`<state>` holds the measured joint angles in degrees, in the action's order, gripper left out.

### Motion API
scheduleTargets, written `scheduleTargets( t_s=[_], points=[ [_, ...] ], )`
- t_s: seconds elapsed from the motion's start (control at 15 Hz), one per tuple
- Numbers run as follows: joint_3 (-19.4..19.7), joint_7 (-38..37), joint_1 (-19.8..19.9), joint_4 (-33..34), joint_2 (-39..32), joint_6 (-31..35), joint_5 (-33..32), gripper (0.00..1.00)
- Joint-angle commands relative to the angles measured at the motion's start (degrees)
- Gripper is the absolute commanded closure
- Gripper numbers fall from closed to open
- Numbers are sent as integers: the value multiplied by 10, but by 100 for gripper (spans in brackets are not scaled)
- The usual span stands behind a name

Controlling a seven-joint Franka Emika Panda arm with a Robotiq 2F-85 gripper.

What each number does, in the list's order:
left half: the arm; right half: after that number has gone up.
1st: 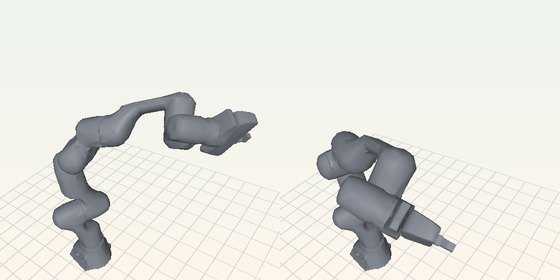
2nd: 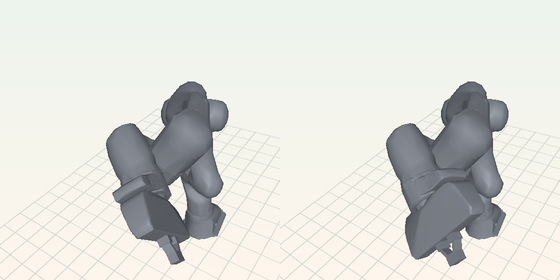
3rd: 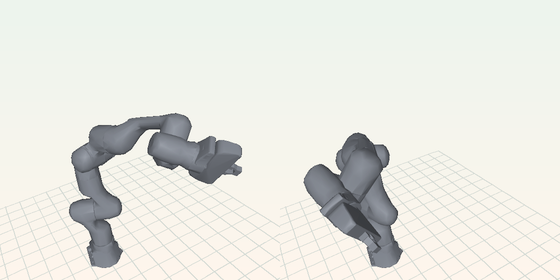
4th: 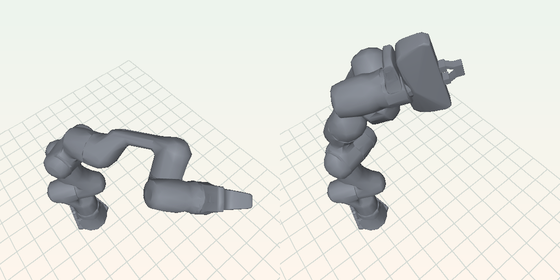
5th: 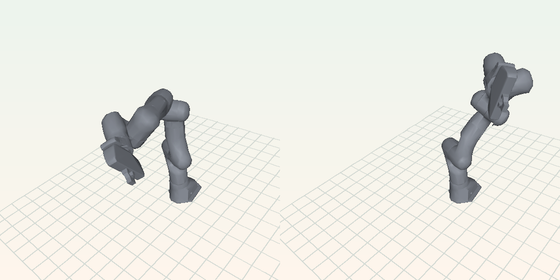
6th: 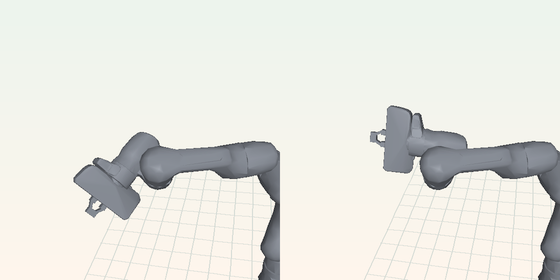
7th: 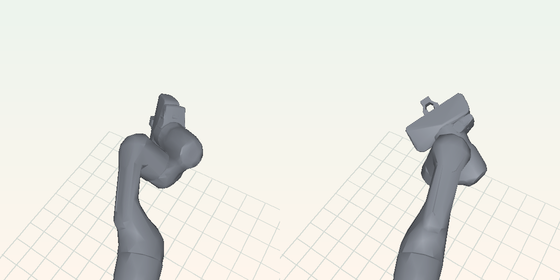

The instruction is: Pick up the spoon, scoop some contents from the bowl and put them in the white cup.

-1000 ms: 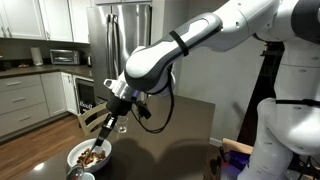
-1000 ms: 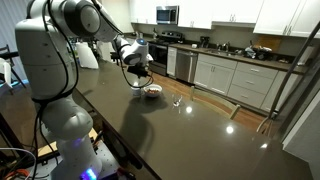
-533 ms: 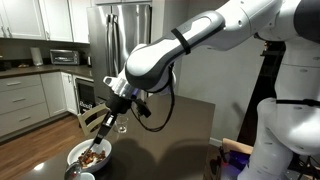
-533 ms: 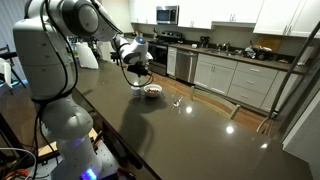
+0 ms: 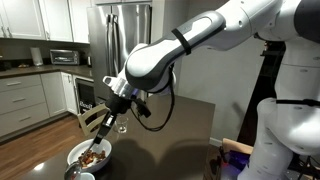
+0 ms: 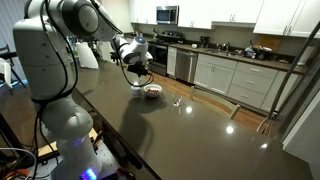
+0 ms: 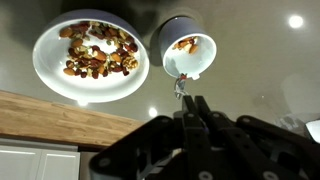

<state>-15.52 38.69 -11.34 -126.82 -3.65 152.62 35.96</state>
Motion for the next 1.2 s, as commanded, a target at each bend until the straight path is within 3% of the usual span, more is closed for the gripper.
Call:
scheduleTargets(
  t_s=[0.0,0.27,1.13],
  points=[
    [-2,-7,-6,-12,11,25,-26,96],
    [-4,-11,-9,-19,15,43,-49,96],
    [2,10,11,17,-16,17,15,96]
  ],
)
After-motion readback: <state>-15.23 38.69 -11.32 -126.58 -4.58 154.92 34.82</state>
